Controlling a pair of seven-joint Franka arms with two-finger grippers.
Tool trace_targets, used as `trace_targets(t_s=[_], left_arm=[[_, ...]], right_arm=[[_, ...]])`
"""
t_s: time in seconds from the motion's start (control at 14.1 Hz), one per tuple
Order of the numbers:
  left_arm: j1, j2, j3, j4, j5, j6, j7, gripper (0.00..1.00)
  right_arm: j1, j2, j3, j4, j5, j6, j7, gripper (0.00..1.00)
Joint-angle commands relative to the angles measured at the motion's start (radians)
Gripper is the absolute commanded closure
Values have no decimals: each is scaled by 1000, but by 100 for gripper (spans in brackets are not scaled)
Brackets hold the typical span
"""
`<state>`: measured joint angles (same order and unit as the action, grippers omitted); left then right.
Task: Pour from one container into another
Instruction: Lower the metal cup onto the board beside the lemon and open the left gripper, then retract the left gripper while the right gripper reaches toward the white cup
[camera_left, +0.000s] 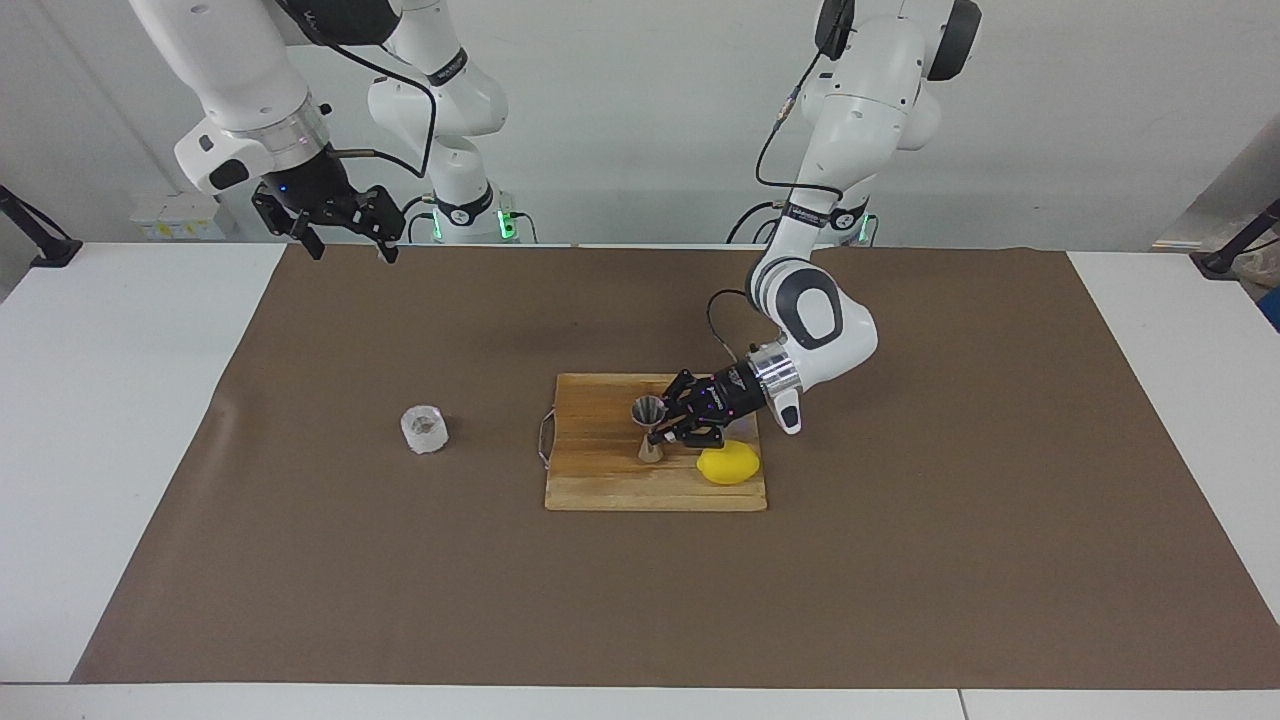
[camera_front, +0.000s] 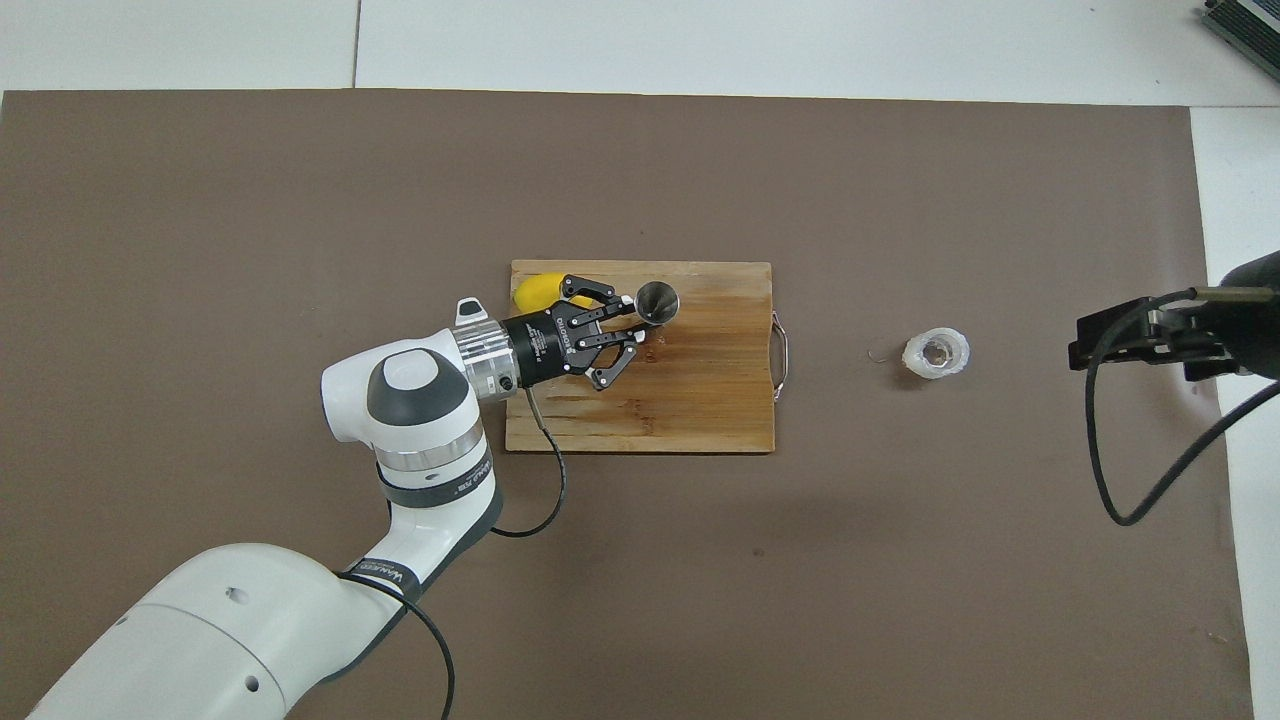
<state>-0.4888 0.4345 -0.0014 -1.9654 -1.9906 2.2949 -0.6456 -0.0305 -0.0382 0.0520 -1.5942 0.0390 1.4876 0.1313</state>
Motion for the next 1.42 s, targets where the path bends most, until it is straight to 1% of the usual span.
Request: trace_targets(t_s=[0.0, 0.07, 0.43, 0.5, 0.71, 0.78, 0.92, 0.99, 1.14, 1.28, 1.35], left_arm=[[4, 4, -12, 11, -28, 20, 14, 73], [4, 4, -14, 11, -27, 23, 14, 1], [10, -10, -9, 16, 15, 23, 0, 0], [16, -20, -6, 14, 38, 21, -6, 0], [41, -43, -5, 16, 163, 17, -17, 0], [45, -52, 0, 16, 220, 15, -17, 0], [73, -71, 4, 17, 336, 3, -17, 0], [76, -89, 4, 16, 389, 3, -17, 0], [76, -140, 9, 16, 554, 12, -17, 0], [78, -181, 12, 17, 749, 15, -17, 0], [78, -197, 12, 17, 868, 18, -16, 0]], right_arm=[[-16, -2, 11, -1, 25, -1, 19, 0], [-16, -2, 11, -1, 25, -1, 19, 0], [-16, -2, 11, -1, 25, -1, 19, 0], [-16, -2, 11, -1, 25, -1, 19, 0], [-25, -2, 8, -1, 27, -12, 17, 0], [-41, -3, 8, -4, 28, -24, 17, 0], [-37, -3, 11, -1, 28, -27, 11, 0], [-45, -8, 11, -7, 28, -35, -36, 0], [-51, -32, 9, -56, 28, -23, -207, 0], [-49, -37, 9, -64, 32, -15, -441, 0], [-52, -37, 9, -64, 33, -10, -547, 0]])
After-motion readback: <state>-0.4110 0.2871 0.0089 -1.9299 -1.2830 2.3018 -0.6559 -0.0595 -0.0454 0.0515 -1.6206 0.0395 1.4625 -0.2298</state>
